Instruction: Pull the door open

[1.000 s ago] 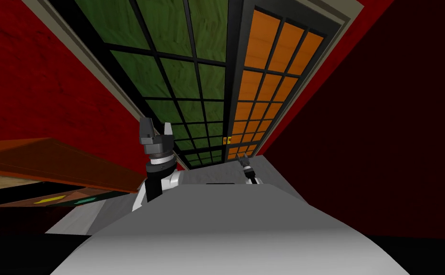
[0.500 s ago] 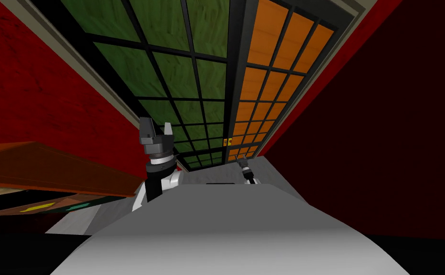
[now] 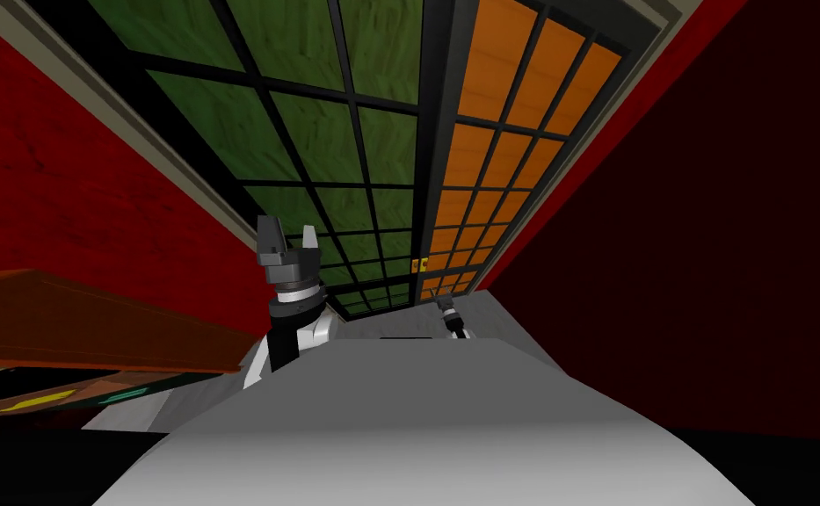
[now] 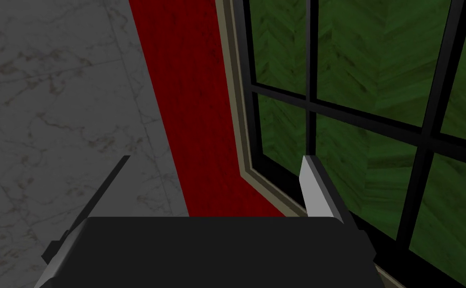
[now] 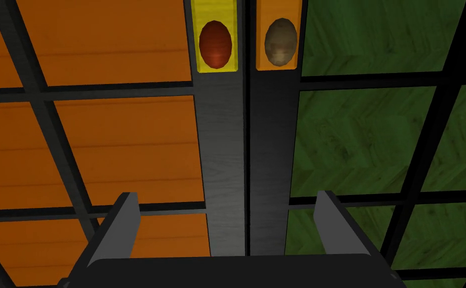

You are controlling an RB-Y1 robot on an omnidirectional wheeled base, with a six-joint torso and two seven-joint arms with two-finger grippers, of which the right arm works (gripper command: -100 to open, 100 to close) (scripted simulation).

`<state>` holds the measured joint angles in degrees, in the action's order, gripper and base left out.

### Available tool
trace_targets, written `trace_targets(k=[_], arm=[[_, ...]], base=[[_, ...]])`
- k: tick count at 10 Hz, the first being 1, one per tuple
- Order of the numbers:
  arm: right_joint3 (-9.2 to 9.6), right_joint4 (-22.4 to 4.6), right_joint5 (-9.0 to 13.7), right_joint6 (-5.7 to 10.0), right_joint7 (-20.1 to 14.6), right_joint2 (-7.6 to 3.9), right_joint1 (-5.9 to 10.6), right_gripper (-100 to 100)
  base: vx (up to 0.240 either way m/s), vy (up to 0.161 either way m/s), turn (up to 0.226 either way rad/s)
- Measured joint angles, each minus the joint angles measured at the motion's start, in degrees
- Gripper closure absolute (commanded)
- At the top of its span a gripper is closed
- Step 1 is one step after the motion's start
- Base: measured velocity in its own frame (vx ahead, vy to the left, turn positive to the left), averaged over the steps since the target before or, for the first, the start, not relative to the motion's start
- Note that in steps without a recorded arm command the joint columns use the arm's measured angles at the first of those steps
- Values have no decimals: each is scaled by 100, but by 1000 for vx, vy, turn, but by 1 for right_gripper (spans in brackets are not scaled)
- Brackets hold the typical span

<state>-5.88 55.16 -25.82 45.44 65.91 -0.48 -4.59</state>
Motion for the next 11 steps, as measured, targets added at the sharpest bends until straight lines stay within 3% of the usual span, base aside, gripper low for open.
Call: trace_targets(k=[8,9,11], arm=[[-86,-746,-194,142,611,270,313,-100],[-87,-752,-197,144,623,273,318,-100],[-231,-731,-203,143,639,136,118,-100]], base=[[115,-23,-15],[-103,26,74],[-176,52,58]])
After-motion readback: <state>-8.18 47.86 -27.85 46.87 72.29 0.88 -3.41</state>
